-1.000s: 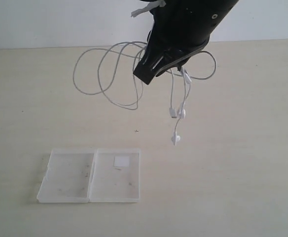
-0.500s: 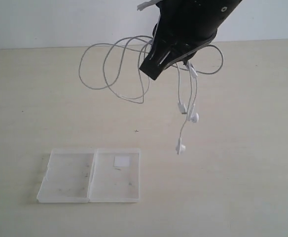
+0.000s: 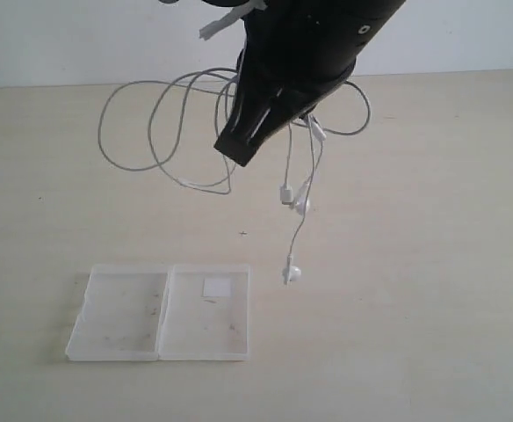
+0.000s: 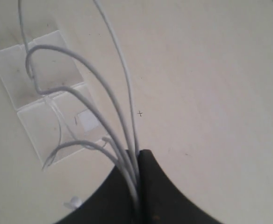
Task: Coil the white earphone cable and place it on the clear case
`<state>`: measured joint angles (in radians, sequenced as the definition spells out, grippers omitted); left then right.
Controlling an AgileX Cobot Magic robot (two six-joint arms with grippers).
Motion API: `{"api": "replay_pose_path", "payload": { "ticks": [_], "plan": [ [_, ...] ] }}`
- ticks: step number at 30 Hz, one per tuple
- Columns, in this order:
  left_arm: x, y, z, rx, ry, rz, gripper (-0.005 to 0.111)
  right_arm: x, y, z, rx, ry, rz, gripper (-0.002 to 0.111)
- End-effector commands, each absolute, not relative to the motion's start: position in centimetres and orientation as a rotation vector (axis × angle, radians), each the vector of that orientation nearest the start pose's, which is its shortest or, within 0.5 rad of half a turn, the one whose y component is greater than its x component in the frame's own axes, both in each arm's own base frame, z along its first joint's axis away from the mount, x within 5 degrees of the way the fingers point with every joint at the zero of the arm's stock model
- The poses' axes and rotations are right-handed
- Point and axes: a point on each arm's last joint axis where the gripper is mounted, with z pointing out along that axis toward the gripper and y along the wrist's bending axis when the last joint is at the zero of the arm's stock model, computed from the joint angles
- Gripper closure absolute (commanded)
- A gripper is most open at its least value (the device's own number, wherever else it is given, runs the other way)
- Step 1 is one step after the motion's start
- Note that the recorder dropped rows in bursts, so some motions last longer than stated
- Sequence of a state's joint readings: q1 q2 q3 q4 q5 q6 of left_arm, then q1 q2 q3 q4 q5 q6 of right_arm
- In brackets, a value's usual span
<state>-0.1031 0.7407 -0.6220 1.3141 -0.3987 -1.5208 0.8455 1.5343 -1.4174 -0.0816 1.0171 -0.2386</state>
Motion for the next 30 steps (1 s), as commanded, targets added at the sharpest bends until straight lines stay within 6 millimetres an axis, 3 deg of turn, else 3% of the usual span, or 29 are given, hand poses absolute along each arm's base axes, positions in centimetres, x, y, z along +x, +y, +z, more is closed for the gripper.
{"api": "replay_pose_path", "payload": {
  "ticks": [1, 8, 14, 17, 25, 30],
  "plan": [
    [14.2, -4.8, 36.6, 0.227, 1.481, -0.522, 0.107, 21.6, 23.6, 34.6, -1.447, 2.201, 0.088, 0.108],
    [12.6, -4.1, 37.0, 0.173, 1.436, -0.477, 0.107, 21.2, 24.1, 34.6, -1.493, 2.179, 0.170, 0.108],
    [10.1, -2.7, 35.6, 0.056, 1.412, -0.410, 0.107, 21.7, 25.0, 34.3, -1.482, 2.136, 0.212, 0.108],
    [8.9, -2.1, 34.9, 0.022, 1.393, -0.364, 0.107, 21.7, 25.8, 33.5, -1.520, 2.131, 0.271, 0.108],
    [6.1, -0.7, 34.8, -0.064, 1.300, -0.283, 0.107, 23.1, 27.1, 30.8, -1.572, 2.152, 0.228, 0.108],
    [6.0, -0.4, 33.3, -0.091, 1.327, -0.251, 0.107, 24.1, 28.2, 29.0, -1.567, 2.155, 0.233, 0.108]
  ]
}}
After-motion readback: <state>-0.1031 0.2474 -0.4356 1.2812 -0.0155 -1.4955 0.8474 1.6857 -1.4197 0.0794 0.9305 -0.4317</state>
